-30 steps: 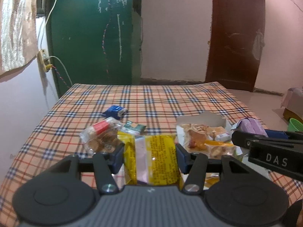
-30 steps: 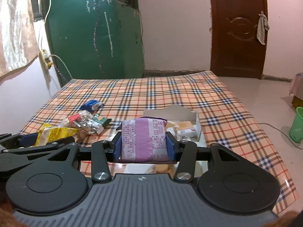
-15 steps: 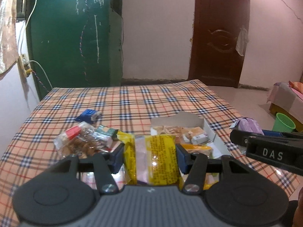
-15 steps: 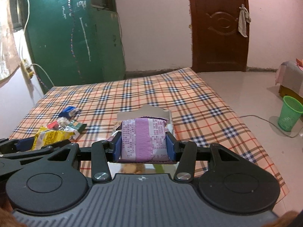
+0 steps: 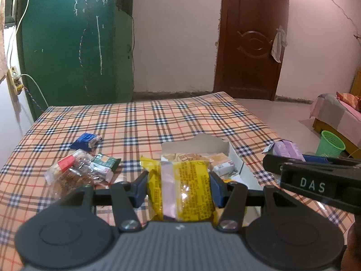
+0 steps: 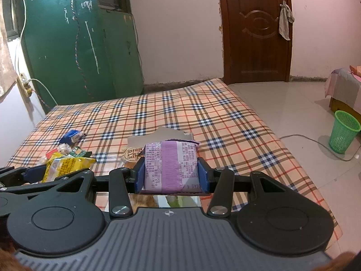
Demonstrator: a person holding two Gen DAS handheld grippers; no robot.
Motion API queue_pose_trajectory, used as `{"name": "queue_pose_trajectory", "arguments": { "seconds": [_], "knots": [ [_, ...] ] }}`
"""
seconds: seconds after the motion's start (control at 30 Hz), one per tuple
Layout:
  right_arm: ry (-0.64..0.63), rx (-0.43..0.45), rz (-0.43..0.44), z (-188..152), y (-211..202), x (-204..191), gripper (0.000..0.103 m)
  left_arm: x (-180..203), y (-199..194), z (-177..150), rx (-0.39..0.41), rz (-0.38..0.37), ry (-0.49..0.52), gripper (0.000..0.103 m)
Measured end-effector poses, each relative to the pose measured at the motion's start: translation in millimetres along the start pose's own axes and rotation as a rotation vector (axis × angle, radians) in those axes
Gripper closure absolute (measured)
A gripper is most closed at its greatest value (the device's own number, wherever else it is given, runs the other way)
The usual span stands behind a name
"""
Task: Organize snacks
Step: 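Carry the gold foil packet and purple packet over the white box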
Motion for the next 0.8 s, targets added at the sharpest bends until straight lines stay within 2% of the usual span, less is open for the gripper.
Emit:
{"name": "queue_pose_trajectory", "arguments": {
  "seconds": [0.8],
  "knots": [
    [-0.028,-0.031,0.002,13,52,2,0.044,15,40,3,-0.039,-0.031,0.017,0.049]
  ]
}}
Point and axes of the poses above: each gripper's, at about its wrist camera, not at the fingertips, and y roughly the way its jaws point, x to its right, z to its top, the point moved 5 cm from there along y, roughly the way its jaws point, and after that the axes turned 7 degrees about x, right-handed, at the moved point
